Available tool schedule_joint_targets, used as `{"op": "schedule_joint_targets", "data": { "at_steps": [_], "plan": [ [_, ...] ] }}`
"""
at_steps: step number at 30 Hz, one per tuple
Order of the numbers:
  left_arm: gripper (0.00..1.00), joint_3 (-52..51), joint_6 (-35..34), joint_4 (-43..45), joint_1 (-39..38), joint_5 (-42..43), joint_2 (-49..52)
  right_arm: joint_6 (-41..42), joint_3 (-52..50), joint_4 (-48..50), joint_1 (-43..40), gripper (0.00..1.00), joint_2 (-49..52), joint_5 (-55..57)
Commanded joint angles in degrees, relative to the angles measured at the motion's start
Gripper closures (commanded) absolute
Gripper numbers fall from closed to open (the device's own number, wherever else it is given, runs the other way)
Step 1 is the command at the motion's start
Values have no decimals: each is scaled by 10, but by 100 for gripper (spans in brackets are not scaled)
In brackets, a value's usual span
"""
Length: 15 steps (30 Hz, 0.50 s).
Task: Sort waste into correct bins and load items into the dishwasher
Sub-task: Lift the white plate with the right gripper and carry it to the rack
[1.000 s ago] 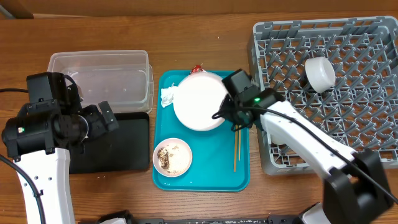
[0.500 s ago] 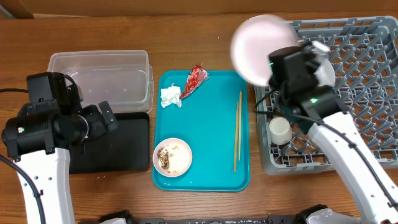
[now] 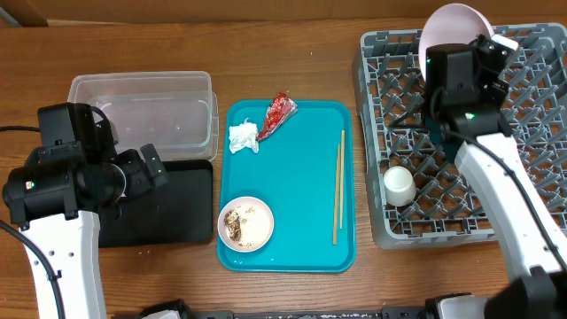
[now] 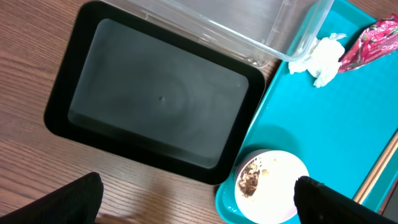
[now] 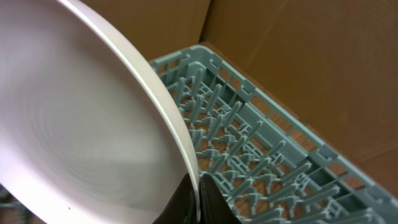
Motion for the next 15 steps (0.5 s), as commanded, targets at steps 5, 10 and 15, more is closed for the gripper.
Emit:
{"op": "schedule_joint_targets", "data": {
  "at_steps": [5, 10, 15],
  "plan": [
    [0, 7, -8, 0, 3, -6, 0, -61, 14, 29, 0, 96, 60, 15],
    [0, 7, -8, 0, 3, -6, 0, -61, 14, 30, 1, 96, 77, 16],
    [0, 7, -8, 0, 3, -6, 0, -61, 15, 67, 1, 96, 77, 51]
  ]
}}
